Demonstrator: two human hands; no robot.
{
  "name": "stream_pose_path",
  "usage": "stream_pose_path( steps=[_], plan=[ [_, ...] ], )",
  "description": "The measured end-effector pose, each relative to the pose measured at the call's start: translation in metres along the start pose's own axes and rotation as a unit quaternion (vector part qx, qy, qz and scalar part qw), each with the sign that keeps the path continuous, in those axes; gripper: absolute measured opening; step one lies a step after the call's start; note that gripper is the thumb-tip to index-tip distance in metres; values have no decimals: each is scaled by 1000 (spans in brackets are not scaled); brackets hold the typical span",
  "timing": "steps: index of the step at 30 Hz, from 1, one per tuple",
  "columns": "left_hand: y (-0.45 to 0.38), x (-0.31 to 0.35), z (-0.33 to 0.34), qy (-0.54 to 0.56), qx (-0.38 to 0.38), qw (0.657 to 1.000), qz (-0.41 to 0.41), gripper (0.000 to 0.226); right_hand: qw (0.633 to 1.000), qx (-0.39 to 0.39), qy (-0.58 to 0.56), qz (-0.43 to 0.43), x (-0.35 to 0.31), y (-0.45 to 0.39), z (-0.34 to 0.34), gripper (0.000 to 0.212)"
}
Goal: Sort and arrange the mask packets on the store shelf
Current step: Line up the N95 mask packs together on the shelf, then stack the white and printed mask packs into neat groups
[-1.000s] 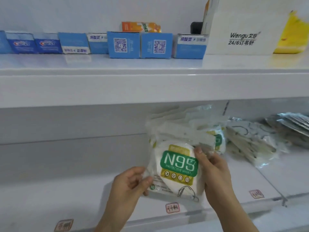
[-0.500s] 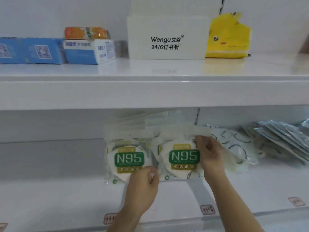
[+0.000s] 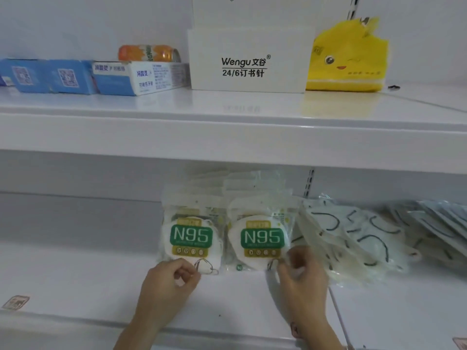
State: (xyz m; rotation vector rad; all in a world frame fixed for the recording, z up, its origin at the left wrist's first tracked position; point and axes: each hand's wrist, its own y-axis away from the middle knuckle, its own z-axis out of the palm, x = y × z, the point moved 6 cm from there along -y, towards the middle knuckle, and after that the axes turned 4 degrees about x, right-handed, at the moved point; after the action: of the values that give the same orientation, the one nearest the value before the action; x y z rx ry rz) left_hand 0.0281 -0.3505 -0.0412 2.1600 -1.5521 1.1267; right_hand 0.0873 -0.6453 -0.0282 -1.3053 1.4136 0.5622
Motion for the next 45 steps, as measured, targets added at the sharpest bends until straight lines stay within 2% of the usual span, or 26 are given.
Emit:
stream_pose_path(
  steps=[3,9,14,20,24,26,30,32,35,38,41,43,45],
  plan=[
    [-6,12,14,-46,0,998,38,18,983,-128,128,-28,11,2,18,17],
    [-12,12,21,-55,23,997,56,18,965,-181,166,-88,11,0,29,21],
    [-4,10,21,-82,27,993,81,18,968,-178,139,-104,13,10,19,15],
    [6,17,21,-81,4,991,106,30,990,-114,86,-17,22,0,-17,19],
    [18,31,34,-76,-28,986,146,34,981,-164,98,-43,22,-36,-32,26],
    [27,44,47,-61,-52,983,162,31,980,-180,88,-3,36,-62,-35,27],
    [40,70,78,-59,-68,979,180,26,983,-162,29,84,66,-100,-56,26],
    [42,76,87,-63,-54,984,159,27,988,-139,22,70,72,-112,-80,29],
    [50,102,103,-25,-45,991,126,28,981,-164,99,32,87,-118,-113,22],
    [67,162,148,11,-95,979,179,24,981,-185,56,27,101,-120,-133,21],
    [60,212,202,-43,-102,970,216,48,979,-201,18,25,106,-118,-146,20],
    [41,224,228,-119,-52,974,183,56,985,-173,13,19,116,-125,-156,20],
    [30,226,246,-223,-50,966,118,66,988,-149,20,32,128,-129,-165,15]
  ],
)
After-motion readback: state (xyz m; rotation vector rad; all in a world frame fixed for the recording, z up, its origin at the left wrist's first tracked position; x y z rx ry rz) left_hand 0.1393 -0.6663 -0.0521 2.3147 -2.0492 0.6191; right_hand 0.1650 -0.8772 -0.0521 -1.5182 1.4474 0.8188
